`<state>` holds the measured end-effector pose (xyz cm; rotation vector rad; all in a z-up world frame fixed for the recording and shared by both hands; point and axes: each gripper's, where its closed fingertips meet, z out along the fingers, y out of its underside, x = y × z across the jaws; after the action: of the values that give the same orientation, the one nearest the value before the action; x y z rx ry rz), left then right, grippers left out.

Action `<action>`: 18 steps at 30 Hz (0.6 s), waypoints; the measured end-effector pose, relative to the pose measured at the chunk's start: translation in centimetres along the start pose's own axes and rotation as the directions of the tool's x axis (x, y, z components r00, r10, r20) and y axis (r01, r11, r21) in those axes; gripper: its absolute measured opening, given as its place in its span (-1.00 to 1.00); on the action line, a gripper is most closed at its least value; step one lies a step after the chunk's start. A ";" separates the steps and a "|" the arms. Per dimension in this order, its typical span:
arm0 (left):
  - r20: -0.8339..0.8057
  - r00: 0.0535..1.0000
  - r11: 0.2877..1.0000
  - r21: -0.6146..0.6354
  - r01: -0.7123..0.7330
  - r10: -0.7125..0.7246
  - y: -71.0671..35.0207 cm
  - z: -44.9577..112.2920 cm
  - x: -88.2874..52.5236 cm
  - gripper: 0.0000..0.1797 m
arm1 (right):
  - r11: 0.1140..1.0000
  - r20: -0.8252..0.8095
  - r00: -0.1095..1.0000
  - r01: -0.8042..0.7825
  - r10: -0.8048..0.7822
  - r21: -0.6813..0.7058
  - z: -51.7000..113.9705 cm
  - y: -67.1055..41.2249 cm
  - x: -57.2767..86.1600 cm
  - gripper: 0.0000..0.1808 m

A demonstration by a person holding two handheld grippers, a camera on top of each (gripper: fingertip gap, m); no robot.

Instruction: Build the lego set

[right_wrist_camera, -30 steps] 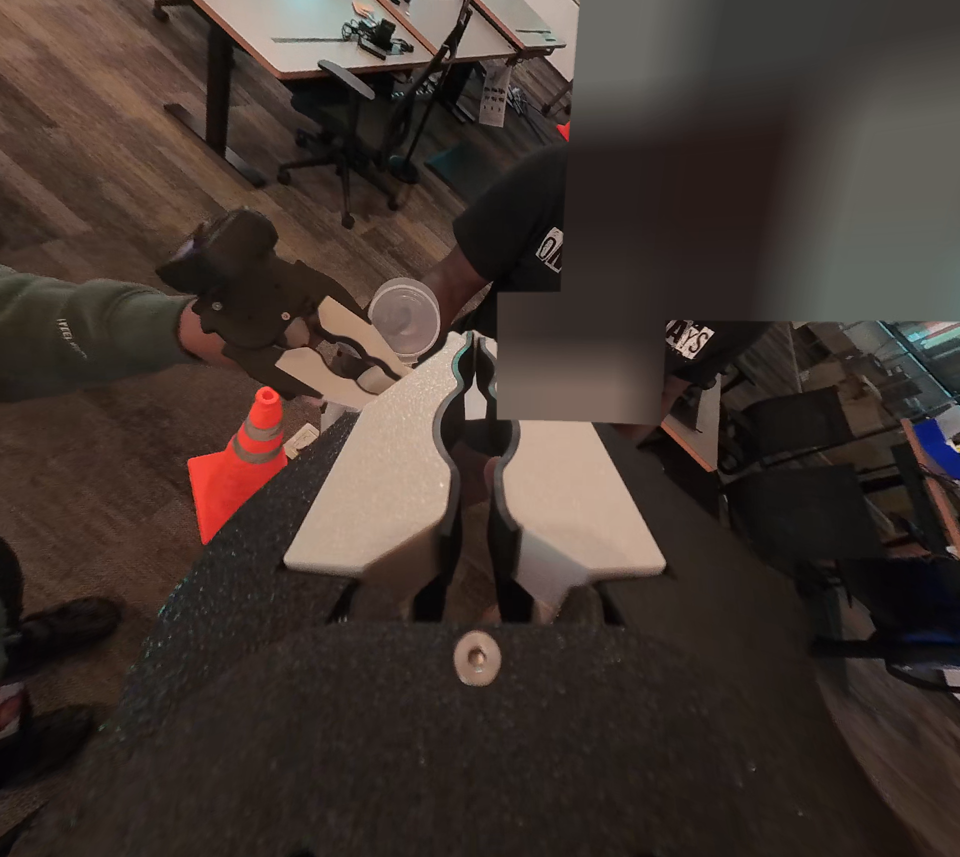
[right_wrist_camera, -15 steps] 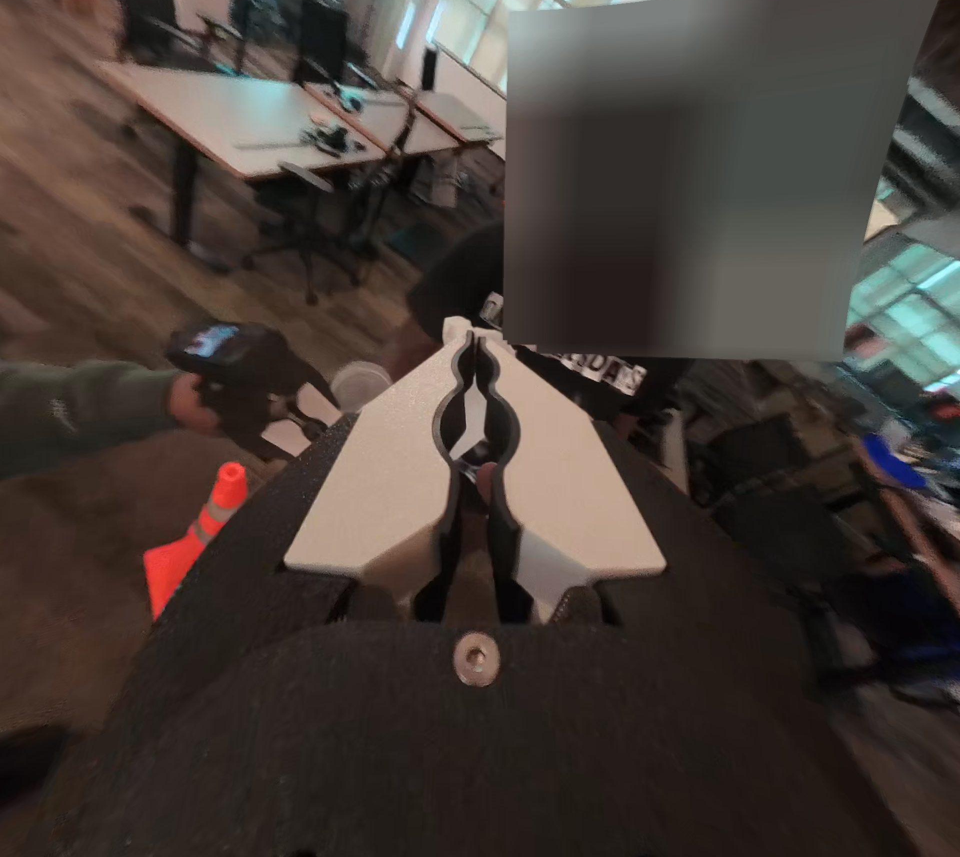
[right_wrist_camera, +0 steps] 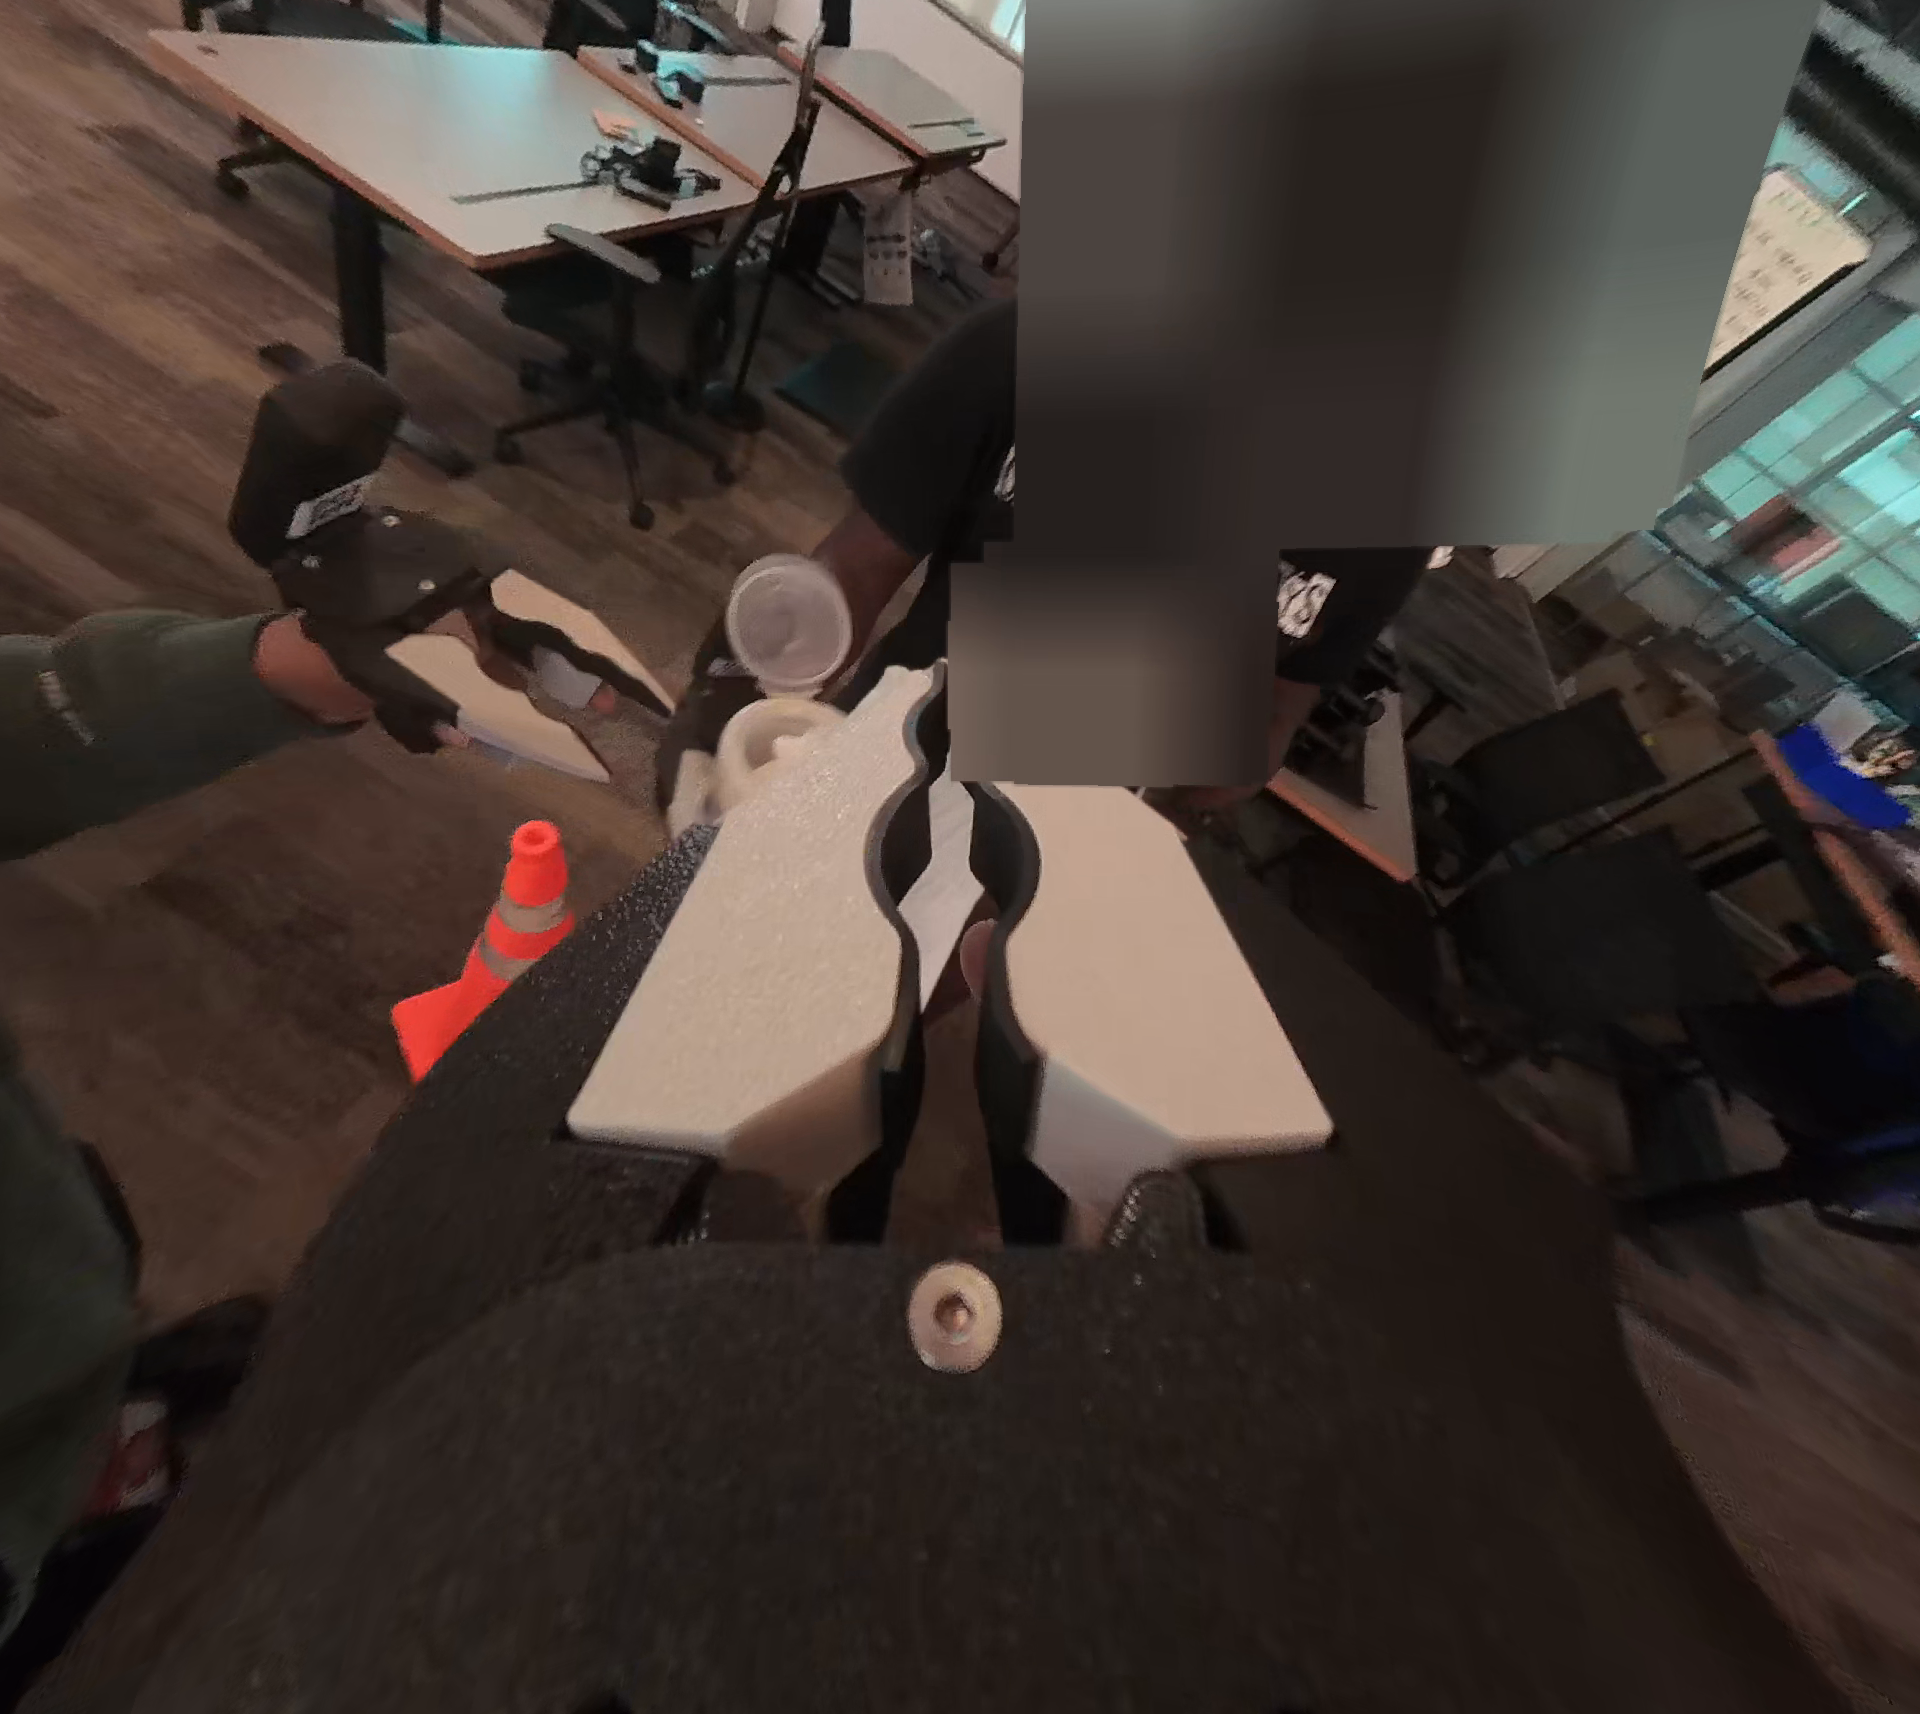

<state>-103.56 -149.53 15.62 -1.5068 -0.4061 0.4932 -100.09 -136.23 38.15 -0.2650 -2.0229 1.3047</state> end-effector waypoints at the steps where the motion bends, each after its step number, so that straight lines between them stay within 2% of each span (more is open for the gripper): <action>1: -0.043 0.999 0.999 0.017 0.031 -0.031 0.5 -0.5 1.0 -0.53 | 1.000 0.017 1.000 -0.003 0.003 -0.012 -0.1 0.8 -0.9 -1.00; 6: -0.282 0.942 0.980 0.033 0.196 -0.179 2.5 -1.0 5.0 -0.46 | 0.998 0.180 0.983 0.032 -0.021 -0.056 0.5 4.2 -7.6 -1.00; 10: -0.524 0.816 0.952 0.033 0.304 -0.243 0.6 -0.6 8.8 -0.43 | 0.998 0.319 0.948 0.021 0.001 -0.064 1.5 6.5 -13.2 -1.00; 14: -0.705 0.671 0.950 -0.013 0.311 -0.229 -0.5 -0.6 13.7 -0.40 | 0.995 0.368 0.930 0.010 0.029 -0.104 1.4 8.5 -17.0 -1.00; 16: -0.796 0.573 0.954 -0.022 0.299 -0.197 -1.2 -1.7 16.5 -0.56 | 0.990 0.375 0.926 0.012 0.041 -0.138 0.7 9.6 -18.3 -1.00; 18: -0.818 0.557 0.971 -0.010 0.237 -0.144 -1.4 -2.1 18.3 -0.86 | 0.987 0.357 0.932 0.000 0.058 -0.161 -0.2 10.5 -19.0 -1.00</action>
<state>-86.99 -141.35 16.06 -1.3994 0.2013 -0.3920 -88.12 -140.91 20.64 -0.1341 -2.4478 1.2838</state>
